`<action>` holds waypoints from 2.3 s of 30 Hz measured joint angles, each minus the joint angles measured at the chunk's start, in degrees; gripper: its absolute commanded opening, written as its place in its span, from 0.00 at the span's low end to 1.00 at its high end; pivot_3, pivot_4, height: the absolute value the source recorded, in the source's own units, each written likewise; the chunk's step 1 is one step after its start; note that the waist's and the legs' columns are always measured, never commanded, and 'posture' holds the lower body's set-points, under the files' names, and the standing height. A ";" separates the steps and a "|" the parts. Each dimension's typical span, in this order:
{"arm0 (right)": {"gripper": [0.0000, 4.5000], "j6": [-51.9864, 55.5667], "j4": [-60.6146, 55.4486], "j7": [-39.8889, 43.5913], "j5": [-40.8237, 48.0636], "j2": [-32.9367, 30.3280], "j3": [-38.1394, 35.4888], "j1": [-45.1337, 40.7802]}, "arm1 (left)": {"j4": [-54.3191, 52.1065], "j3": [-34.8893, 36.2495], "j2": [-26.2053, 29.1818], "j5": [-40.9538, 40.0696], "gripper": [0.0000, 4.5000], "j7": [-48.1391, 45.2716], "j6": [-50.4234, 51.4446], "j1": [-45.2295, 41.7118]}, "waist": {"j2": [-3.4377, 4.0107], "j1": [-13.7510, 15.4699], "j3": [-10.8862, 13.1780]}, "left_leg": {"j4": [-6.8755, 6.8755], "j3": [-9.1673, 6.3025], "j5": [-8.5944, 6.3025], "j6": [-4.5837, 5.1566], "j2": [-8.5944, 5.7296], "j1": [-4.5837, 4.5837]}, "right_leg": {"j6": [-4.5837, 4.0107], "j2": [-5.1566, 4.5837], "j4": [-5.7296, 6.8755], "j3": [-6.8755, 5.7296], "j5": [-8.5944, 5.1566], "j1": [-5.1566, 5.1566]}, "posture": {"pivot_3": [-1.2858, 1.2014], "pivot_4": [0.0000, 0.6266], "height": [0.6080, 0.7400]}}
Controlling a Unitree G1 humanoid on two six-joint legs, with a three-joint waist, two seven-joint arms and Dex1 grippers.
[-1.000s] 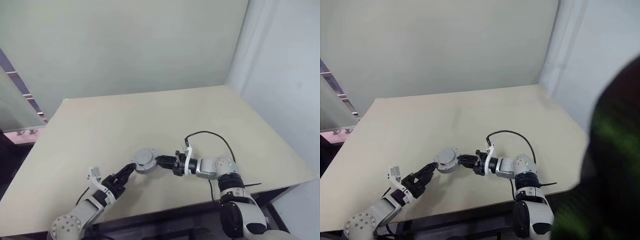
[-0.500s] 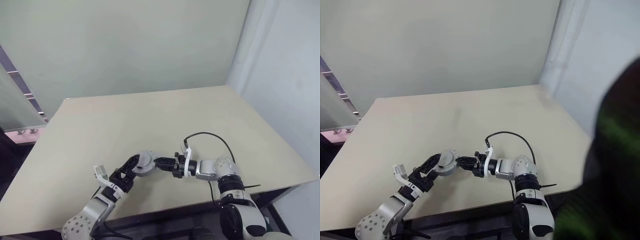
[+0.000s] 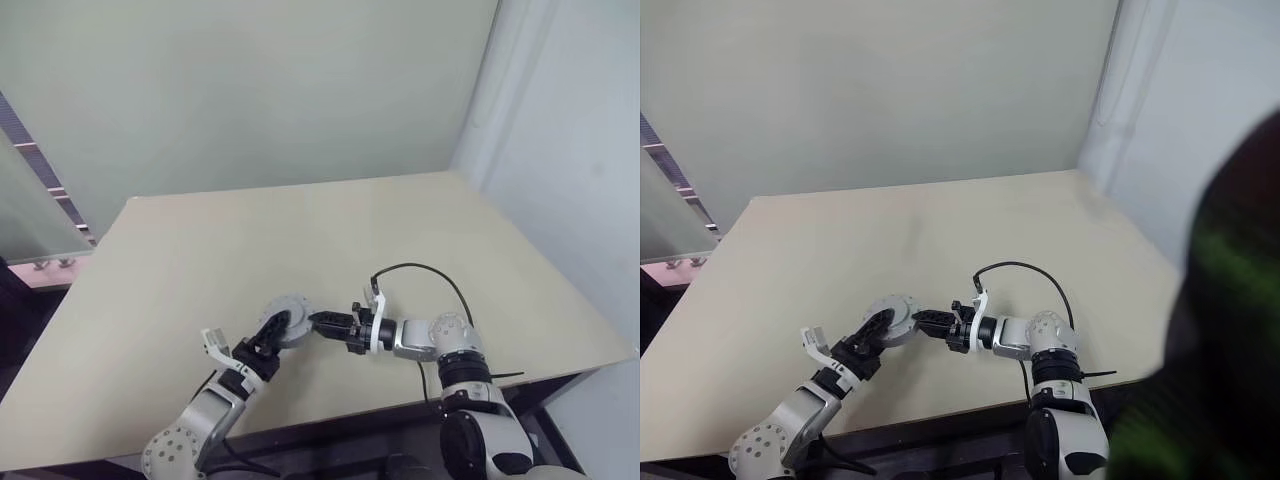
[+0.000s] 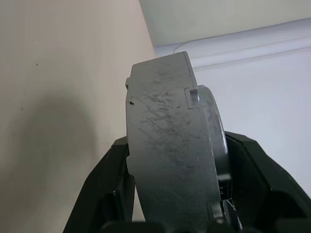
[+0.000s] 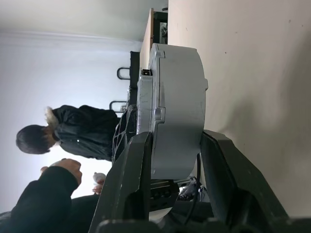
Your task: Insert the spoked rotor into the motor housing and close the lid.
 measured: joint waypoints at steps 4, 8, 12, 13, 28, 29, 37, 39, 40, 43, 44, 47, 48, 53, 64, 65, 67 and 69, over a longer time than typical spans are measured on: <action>0.28 -0.89 -0.82 0.02 0.41 0.14 0.42 0.81 | -0.01 -0.36 0.00 -0.29 0.50 0.13 -0.59 0.07 | 0.00 0.00 0.00 | 0.03 0.01 0.00 0.00 0.00 0.00 | 0.00 0.00 0.00 0.01 0.00 0.01 | 0.52 0.00 1.00; 0.28 -2.97 -2.23 0.54 0.48 0.35 1.51 1.84 | -0.01 -0.74 -0.53 -0.34 0.50 0.02 -1.80 0.05 | 0.00 0.01 0.00 | 0.06 0.02 0.00 0.00 -0.01 -0.01 | 0.01 0.00 0.00 0.02 0.01 0.02 | 0.52 0.00 1.00; 0.44 -4.37 -3.03 1.56 0.45 -0.17 3.13 2.10 | -0.03 -1.04 -1.35 -0.70 0.49 -0.26 -3.16 0.04 | 0.00 0.01 0.00 | 0.14 0.03 0.00 0.00 -0.01 -0.03 | 0.01 0.01 0.00 0.03 0.01 0.04 | 0.52 0.00 1.00; 0.50 -4.71 -3.60 1.89 0.37 -0.74 4.45 2.33 | -0.32 -1.30 -1.34 -0.60 0.48 -0.10 -3.44 0.05 | 0.00 0.03 0.00 | 0.17 0.02 0.00 0.00 -0.01 -0.03 | 0.01 0.01 0.00 0.03 0.01 0.05 | 0.52 0.00 1.00; 1.00 -17.06 -8.41 2.38 -3.07 -1.96 10.47 4.52 | -1.49 -3.10 -2.25 3.22 0.45 1.96 -8.84 0.06 | 0.00 0.01 0.00 | 0.46 0.07 0.00 0.01 -0.01 -0.09 | 0.05 0.03 0.03 0.05 0.04 0.09 | 0.52 0.00 1.00; 1.00 -20.22 -10.31 3.32 -4.78 -2.65 12.99 5.73 | -2.18 -3.15 -1.97 5.03 0.45 2.09 -10.35 -0.03 | 0.00 0.02 0.00 | 0.46 0.07 0.00 0.01 -0.01 -0.08 | 0.05 0.03 0.03 0.05 0.05 0.09 | 0.52 0.00 1.00; 1.00 -49.75 -18.77 10.25 -22.01 -9.28 33.37 13.19 | -3.04 -3.79 6.12 22.50 0.45 2.05 -21.06 -3.84 | -0.02 0.03 -0.01 | 0.45 0.11 0.00 -0.01 -0.02 -0.06 | 0.08 0.04 0.03 0.11 0.07 0.08 | 0.52 0.00 1.00; 1.00 -56.79 -18.88 10.93 -26.59 -10.70 37.61 13.84 | -1.11 -4.24 8.20 27.29 0.45 1.82 -23.44 -5.22 | -0.03 0.09 -0.02 | 0.47 0.11 0.01 -0.02 -0.01 -0.05 | 0.09 0.04 0.03 0.10 0.07 0.09 | 0.52 0.00 1.00; 1.00 -59.66 -18.84 11.09 -28.18 -11.03 38.87 14.33 | 0.12 -4.57 9.02 29.76 0.45 1.64 -24.80 -5.91 | -0.03 0.17 -0.02 | 0.48 0.11 0.01 -0.02 -0.02 -0.05 | 0.09 0.04 0.04 0.11 0.08 0.10 | 0.52 0.00 1.00; 1.00 -65.32 -18.18 11.17 -31.20 -11.46 40.97 15.11 | 4.58 -4.77 10.56 35.27 0.45 0.94 -27.98 -7.64 | -0.05 0.30 -0.02 | 0.50 0.12 0.01 -0.02 -0.02 -0.05 | 0.08 0.04 0.04 0.12 0.10 0.10 | 0.52 0.00 1.00; 1.00 -66.43 -18.01 11.04 -31.75 -11.51 41.13 15.12 | 6.10 -4.75 10.81 36.35 0.45 0.68 -28.73 -8.25 | -0.06 0.55 -0.02 | 0.50 0.11 0.01 -0.02 -0.02 -0.05 | 0.08 0.04 0.04 0.12 0.12 0.10 | 0.52 0.00 1.00; 1.00 -69.20 -17.61 10.12 -33.28 -11.47 41.21 15.13 | 10.70 -4.51 11.89 39.27 0.45 0.12 -30.63 -9.34 | -0.12 1.07 -0.04 | 0.48 0.10 0.01 -0.02 -0.01 -0.03 | 0.04 0.04 0.05 0.11 0.19 0.09 | 0.52 0.00 1.00; 1.00 -69.48 -17.46 9.98 -33.48 -11.46 41.21 15.13 | 11.61 -4.45 12.17 40.08 0.45 0.11 -31.03 -9.47 | -0.12 1.17 -0.04 | 0.48 0.10 0.01 -0.02 0.00 -0.02 | 0.03 0.04 0.05 0.11 0.20 0.08 | 0.52 0.00 1.00; 1.00 -71.11 -16.13 9.43 -35.32 -11.73 41.24 15.13 | 17.16 -4.31 13.72 45.23 0.45 -0.18 -33.44 -9.73 | -0.13 1.43 -0.04 | 0.47 0.07 0.01 -0.02 -0.01 -0.03 | -0.02 0.04 0.06 0.09 0.25 0.09 | 0.52 0.00 1.00; 1.00 -71.41 -14.34 8.93 -36.68 -11.62 41.18 15.00 | 24.07 -3.37 15.71 50.16 0.99 -0.51 -37.67 -12.66 | -0.17 1.55 -0.06 | 0.53 0.11 0.05 -0.05 0.00 0.24 | -0.08 0.04 0.11 0.09 0.36 0.29 | 0.52 0.00 1.00; 1.00 -71.41 -14.05 8.86 -36.80 -11.62 41.13 14.94 | 25.19 -3.28 15.91 50.89 0.99 -0.21 -38.13 -12.66 | -0.17 1.54 -0.06 | 0.53 0.11 0.05 -0.05 0.00 0.25 | -0.08 0.04 0.10 0.09 0.36 0.30 | 0.52 0.00 1.00; 1.00 -71.41 -13.51 8.75 -36.92 -11.63 41.07 14.92 | 26.72 -3.12 15.98 52.38 0.99 0.50 -39.15 -12.66 | -0.17 1.55 -0.06 | 0.54 0.11 0.05 -0.05 0.00 0.25 | -0.07 0.04 0.10 0.09 0.36 0.31 | 0.52 0.00 1.00; 1.00 -71.44 -12.91 8.76 -37.11 -11.50 41.09 14.70 | 27.88 -2.60 15.99 53.87 0.99 1.40 -41.20 -12.66 | -0.19 1.65 -0.07 | 0.54 0.09 0.05 -0.05 0.00 0.25 | -0.07 0.04 0.11 0.08 0.37 0.31 | 0.52 0.00 1.00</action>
